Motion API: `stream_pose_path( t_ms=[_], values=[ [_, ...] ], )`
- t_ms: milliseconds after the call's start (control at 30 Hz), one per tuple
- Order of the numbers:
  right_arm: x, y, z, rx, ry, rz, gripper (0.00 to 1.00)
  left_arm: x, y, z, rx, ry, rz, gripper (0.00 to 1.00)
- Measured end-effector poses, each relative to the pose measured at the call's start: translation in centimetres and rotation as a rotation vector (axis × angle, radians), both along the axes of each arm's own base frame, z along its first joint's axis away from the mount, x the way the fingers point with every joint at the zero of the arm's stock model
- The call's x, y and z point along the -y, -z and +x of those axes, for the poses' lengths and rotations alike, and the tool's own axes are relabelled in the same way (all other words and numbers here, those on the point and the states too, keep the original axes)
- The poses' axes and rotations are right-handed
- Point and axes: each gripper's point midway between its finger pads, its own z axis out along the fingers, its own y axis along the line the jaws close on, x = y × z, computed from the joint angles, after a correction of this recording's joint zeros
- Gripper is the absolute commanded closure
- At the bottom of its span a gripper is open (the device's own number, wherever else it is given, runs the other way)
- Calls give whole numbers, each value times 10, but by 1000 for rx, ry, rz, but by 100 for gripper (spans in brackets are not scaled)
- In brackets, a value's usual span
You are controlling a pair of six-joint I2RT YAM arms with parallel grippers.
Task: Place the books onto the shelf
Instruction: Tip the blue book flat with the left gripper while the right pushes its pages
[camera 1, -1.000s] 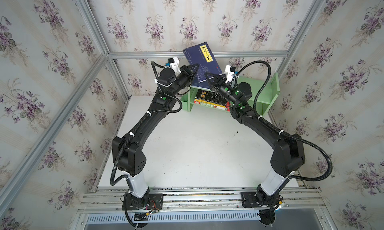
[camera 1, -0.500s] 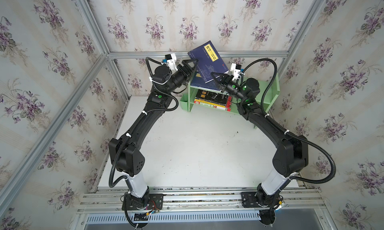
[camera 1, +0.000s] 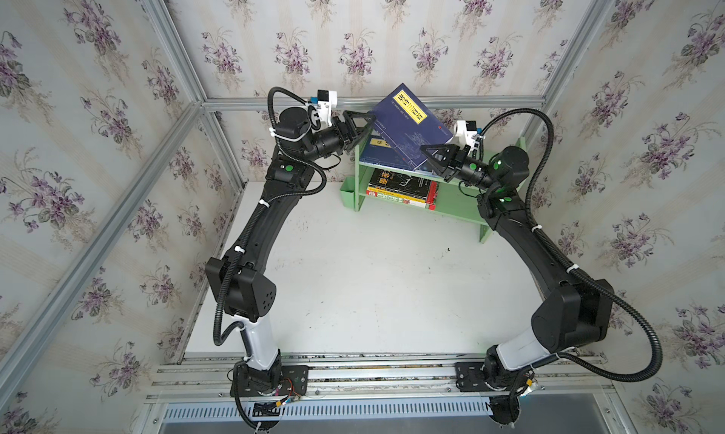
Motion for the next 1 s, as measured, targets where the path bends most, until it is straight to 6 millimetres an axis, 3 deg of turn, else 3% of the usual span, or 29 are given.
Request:
stream_pose_path(
  t_ms=[133,300,500,633,767,833,1000],
  values=[
    [-2,3,-2,-2,-22,-8,94,5,15,1,-43,11,16,36],
    [-6,13,-2,-32,-46,-6,94,9,13,-5,-44,23,19,44],
    [-14,24,-2,-54,-85,-14,94,17,21,-9,-54,47,29,73],
    [-16,31,0,-62,-104,-26,92,16,34,-11,-89,33,37,82],
    [-19,45,5,-88,-126,-39,78,13,39,-19,-93,7,36,86],
    [-20,54,14,-112,-123,-39,64,12,42,-24,-85,5,34,87],
    [-19,73,40,-152,-97,-17,53,11,62,-24,-108,-13,5,90]
  ],
)
